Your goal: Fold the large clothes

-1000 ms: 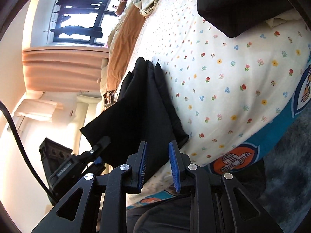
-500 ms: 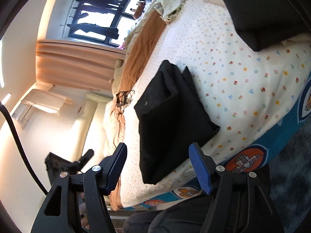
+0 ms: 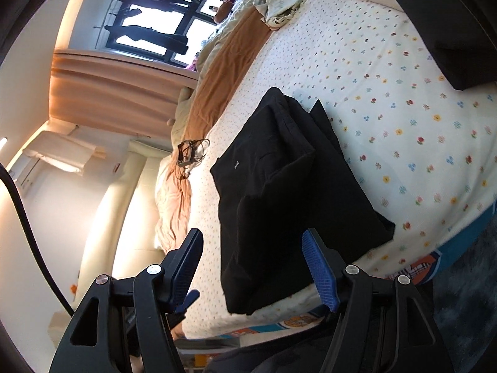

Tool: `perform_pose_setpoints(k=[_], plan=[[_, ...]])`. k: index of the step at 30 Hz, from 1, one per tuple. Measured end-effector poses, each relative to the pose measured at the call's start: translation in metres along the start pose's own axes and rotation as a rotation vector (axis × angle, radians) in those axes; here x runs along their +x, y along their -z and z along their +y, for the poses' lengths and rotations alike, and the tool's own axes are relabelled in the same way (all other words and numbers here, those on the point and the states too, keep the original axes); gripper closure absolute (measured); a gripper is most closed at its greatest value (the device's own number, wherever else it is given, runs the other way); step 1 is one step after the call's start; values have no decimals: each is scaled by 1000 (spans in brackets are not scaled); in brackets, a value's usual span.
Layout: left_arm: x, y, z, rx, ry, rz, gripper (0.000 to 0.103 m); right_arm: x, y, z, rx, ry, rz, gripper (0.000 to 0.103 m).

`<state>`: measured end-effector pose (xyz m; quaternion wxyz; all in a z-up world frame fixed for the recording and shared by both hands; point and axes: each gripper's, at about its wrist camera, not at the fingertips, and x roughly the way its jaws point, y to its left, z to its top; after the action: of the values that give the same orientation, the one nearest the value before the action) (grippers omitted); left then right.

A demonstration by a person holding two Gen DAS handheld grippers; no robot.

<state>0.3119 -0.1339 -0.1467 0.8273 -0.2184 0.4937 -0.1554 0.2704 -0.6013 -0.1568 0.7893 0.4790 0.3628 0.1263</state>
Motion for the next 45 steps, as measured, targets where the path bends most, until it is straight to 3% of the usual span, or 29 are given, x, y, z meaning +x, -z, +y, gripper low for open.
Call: perform_pose_setpoints(k=[3,4,5,6,8,12,19,22,25,29,33,35,37,45], plan=[[9,-1,6,-9,-7,18,36,11,-9,0,-14,30,-13,37],[12,-1,5,-3,-13,24,36,15,-14,0,-22,38,-9,48],[15,-2,4,4,-17,28,36,17,-17,-1,-29,33,-5,70],[17,-4,3,11,-17,29,36,18,-20,-2,-35,21,-2,79],[19,-5,0,21,-10,26,36,13,-23,-3,-52,-8,-21,88],[29,-5,-6,28,-27,51,36,8,-24,-22,-35,-39,-42,91],[45,1,-20,83,-54,86,36,14,-12,-89,92,-71,-20,94],[51,3,-20,72,-102,100,36,8,-3,-98,106,-19,-23,96],[56,-2,-20,50,-117,121,36,3,4,-87,61,94,-40,96],[52,-21,-26,44,-125,104,36,-7,-2,-71,44,125,0,91],[48,-46,-35,60,-128,74,36,-24,-18,-57,12,125,-23,75],[51,-59,-36,54,-122,70,36,-28,-29,-54,7,102,-35,59],[58,-72,-36,50,-122,70,36,-26,-45,-49,2,88,-37,54],[101,-119,-21,-1,-112,101,36,8,-92,-32,-43,106,12,53]])
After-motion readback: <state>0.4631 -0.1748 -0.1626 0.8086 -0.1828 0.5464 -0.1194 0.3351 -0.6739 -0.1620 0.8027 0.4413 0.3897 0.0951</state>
